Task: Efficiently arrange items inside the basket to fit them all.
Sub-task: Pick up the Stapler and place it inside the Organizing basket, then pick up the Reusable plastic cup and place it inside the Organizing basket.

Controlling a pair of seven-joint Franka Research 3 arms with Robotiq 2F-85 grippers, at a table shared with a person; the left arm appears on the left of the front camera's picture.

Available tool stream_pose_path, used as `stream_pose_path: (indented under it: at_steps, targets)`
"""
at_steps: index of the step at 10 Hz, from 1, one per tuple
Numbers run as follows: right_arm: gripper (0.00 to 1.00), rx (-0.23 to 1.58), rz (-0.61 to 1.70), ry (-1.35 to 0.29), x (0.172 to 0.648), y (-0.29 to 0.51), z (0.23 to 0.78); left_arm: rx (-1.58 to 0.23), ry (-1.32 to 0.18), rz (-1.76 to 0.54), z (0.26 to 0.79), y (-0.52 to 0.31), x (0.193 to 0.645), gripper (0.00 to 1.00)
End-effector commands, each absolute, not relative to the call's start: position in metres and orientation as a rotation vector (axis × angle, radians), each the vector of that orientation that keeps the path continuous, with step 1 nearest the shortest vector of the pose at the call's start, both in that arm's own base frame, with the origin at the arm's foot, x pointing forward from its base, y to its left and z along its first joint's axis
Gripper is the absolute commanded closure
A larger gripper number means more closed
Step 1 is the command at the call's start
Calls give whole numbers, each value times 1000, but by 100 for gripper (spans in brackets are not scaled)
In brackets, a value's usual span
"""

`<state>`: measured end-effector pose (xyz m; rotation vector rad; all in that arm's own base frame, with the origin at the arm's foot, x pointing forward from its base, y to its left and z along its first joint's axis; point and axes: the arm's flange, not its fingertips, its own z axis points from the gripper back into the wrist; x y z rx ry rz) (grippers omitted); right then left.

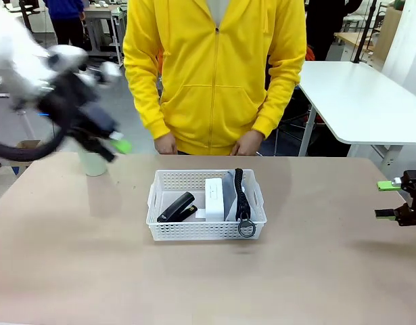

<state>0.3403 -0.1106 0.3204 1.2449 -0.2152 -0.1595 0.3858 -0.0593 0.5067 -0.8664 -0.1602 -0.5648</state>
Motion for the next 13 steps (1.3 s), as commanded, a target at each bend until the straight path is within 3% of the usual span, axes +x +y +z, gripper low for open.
stream_pose_path:
  at_steps: [1, 5, 7, 8, 13]
  targets:
    - [0, 1258, -167, -229, 342, -111, 324, -995, -250, -387, 489, 17, 366, 0]
    - [0, 1258, -167, -229, 342, -111, 324, -1358, -434, 10, 421, 166, 338, 0]
    - [0, 1258, -167, -229, 342, -111, 324, -1467, -435, 45, 398, 194, 341, 0]
    - [0, 1258, -167, -229, 342, -111, 324, -1317, -405, 68, 414, 180, 320, 0]
    - [0, 1258, -167, -229, 342, -111, 324, -1317, -405, 68, 414, 180, 320, 0]
